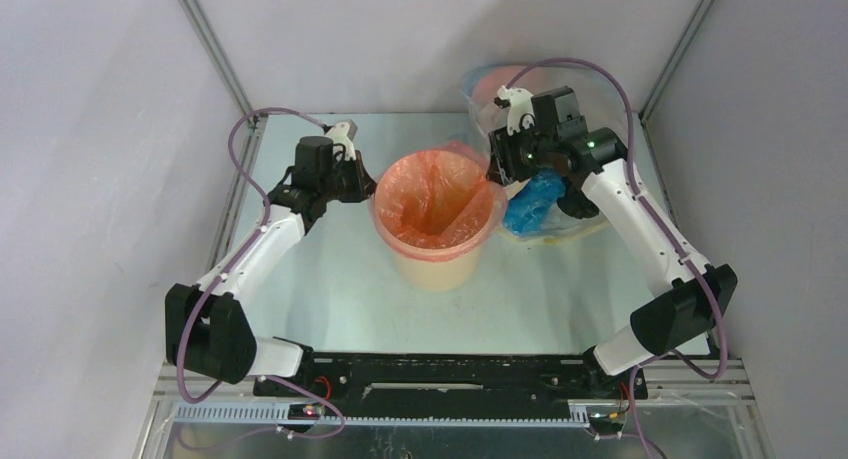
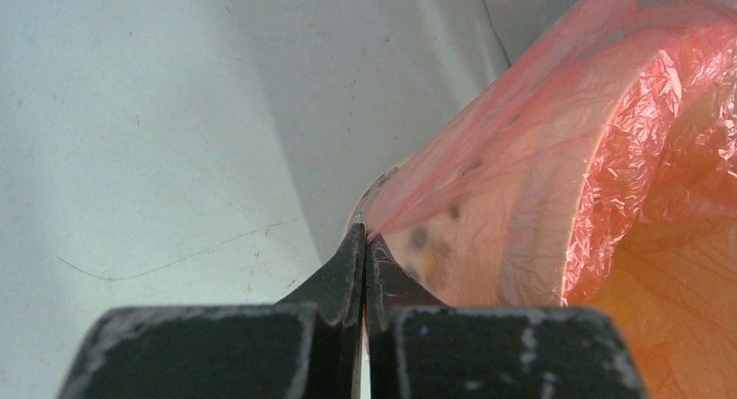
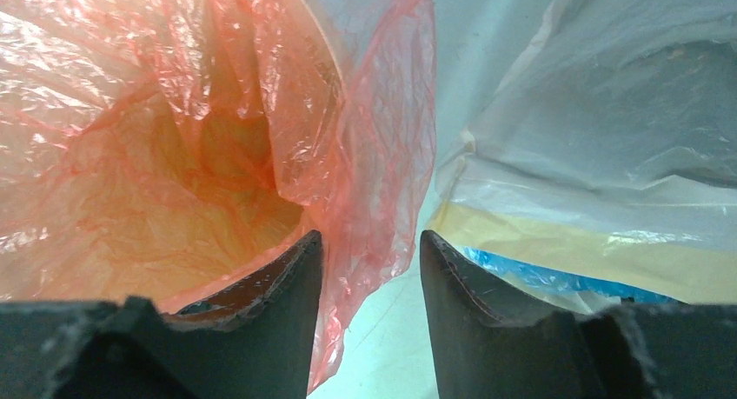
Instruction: Put the trash bags into the trash bin
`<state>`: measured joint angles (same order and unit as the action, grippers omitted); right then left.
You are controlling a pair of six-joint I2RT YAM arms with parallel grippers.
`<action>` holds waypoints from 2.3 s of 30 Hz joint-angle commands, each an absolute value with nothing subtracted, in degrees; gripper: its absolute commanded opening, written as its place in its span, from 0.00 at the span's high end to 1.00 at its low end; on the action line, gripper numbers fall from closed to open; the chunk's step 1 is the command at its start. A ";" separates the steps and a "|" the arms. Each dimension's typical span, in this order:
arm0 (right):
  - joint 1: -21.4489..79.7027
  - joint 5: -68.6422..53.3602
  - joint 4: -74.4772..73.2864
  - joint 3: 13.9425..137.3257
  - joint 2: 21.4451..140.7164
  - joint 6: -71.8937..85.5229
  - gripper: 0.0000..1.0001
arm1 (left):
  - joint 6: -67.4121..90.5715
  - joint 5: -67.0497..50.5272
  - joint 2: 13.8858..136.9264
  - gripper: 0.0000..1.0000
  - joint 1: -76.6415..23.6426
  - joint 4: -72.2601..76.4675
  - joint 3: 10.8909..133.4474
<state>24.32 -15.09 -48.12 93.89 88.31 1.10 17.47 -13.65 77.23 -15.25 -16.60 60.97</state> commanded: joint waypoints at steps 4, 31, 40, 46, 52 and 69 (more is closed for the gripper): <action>22.66 -21.47 -44.36 92.78 85.43 2.70 0.68 | 16.09 -12.95 76.38 1.00 -15.03 -16.22 61.92; 21.74 -22.43 -21.60 66.42 83.41 16.38 1.00 | 16.56 -12.77 79.61 1.00 -15.03 -16.61 62.46; 24.23 -17.55 -14.29 60.96 83.07 18.62 1.00 | 17.64 -6.72 80.03 1.00 -15.03 -18.00 62.23; 26.97 -16.76 -10.26 59.95 85.81 20.25 1.00 | 18.37 -3.32 80.80 1.00 -14.50 -17.78 61.84; 29.96 -15.86 -7.29 60.01 87.93 21.09 1.00 | 18.95 -2.70 80.00 1.00 -13.33 -16.89 60.66; 28.83 -8.19 -9.29 59.95 85.86 20.78 1.00 | 24.57 1.74 68.80 0.99 -11.92 -9.67 51.42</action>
